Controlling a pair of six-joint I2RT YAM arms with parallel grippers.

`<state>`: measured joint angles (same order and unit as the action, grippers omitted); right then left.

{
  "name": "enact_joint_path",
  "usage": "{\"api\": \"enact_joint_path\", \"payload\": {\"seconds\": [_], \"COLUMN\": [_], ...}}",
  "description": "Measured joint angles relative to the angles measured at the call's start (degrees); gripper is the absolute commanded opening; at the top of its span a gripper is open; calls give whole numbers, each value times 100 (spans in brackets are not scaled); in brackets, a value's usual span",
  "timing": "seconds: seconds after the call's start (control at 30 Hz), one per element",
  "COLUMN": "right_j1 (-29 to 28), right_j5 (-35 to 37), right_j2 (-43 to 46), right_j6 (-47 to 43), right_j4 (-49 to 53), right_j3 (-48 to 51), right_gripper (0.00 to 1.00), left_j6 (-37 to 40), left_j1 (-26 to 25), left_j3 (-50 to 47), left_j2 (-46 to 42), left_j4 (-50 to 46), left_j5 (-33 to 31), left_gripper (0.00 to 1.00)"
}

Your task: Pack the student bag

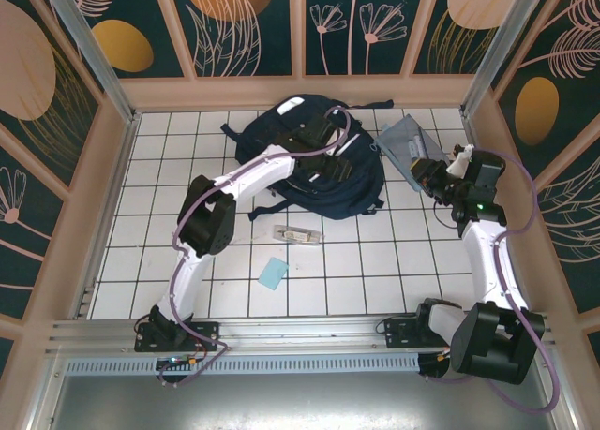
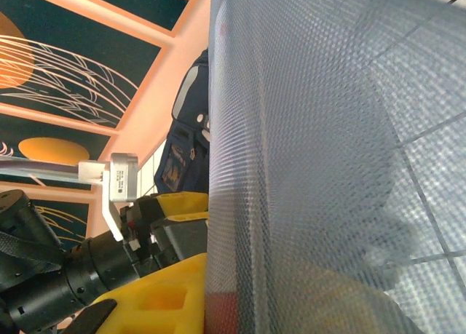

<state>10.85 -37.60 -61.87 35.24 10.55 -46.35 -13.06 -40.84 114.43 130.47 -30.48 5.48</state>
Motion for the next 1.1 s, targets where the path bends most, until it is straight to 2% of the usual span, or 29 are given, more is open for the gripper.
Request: {"api": "enact_joint_path", "payload": {"seconds": [0.27,0.33,0.37,0.4,0.47,0.53,0.6,0.7,0.9,1.1], "right_j1": [0,0,0,0,0,0,-2,0,0,4], "right_j5": [-24,-31,-39,-42,-44,-48,-74,-136,-144,7], "right_j2": [101,111,111,111,114,114,125,162,186,474], "right_j6": [0,0,0,0,0,2,2,0,-44,-85], "right_j4": [2,2,4,4,4,4,4,4,157,343], "right_j3": [0,0,0,0,0,0,0,0,-42,-55], "right_gripper": [0,0,0,0,0,0,0,0,0,0], "left_j6": [0,-2,-4,-17,-17,-11,13,-9,-90,-492], "left_j1": [-52,-55,-59,-66,-76,-118,-186,-177,15,507], "left_j3": [76,31,4,-26,-52,-46,-28,55,525,625], "left_j2": [170,170,170,170,170,170,177,184,120,-461], "left_j4": [-59,-57,-57,-57,-59,-76,-142,-210,-490,-485], "left_j5": [114,133,127,85,-87,-229,-472,-439,31,715], "left_gripper": [73,71,66,55,30,1,0,0,0,0]}}
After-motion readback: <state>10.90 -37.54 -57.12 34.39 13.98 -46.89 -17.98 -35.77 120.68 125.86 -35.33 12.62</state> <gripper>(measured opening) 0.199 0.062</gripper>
